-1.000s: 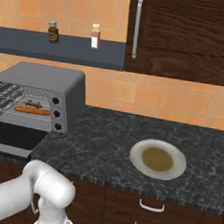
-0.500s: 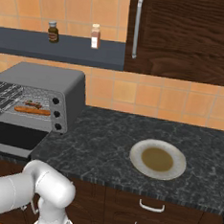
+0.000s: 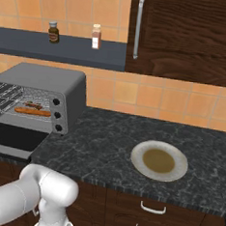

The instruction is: Pick up the kebab skewer and baguette bread, and place them inside the toaster oven. Close the toaster oven door and start by setting the timer.

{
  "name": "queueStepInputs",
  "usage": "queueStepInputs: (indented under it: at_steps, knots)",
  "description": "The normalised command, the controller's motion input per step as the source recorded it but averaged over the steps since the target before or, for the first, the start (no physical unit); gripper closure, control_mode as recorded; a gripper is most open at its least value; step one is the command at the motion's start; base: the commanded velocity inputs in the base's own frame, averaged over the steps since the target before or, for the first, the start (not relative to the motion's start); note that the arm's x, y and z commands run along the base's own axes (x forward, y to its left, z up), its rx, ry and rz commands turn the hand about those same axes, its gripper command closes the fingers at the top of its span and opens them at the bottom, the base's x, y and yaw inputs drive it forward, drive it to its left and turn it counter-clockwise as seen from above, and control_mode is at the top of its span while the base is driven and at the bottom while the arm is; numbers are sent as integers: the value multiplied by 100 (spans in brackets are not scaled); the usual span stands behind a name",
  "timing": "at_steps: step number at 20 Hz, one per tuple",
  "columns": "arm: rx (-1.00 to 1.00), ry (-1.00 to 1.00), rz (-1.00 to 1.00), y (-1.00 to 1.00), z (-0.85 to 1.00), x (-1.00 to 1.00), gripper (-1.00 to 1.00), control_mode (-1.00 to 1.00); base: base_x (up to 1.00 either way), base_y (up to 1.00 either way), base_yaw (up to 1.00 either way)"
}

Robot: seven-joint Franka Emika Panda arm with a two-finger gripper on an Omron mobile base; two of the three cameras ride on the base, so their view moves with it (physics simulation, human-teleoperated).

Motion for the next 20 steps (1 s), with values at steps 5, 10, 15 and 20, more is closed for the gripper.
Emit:
queueStepInputs:
  at_steps: [5,10,15,20]
  knots:
    - [1,-3,6,-55,-47,4,-100,-100,0,0,0]
    - [5,-2,5,-24,-36,27,-100,-100,0,0,0]
    - [6,-7,5,-13,-4,55,-100,-100,0,0,0]
    - [4,-13,5,-15,3,52,-100,-100,0,0,0]
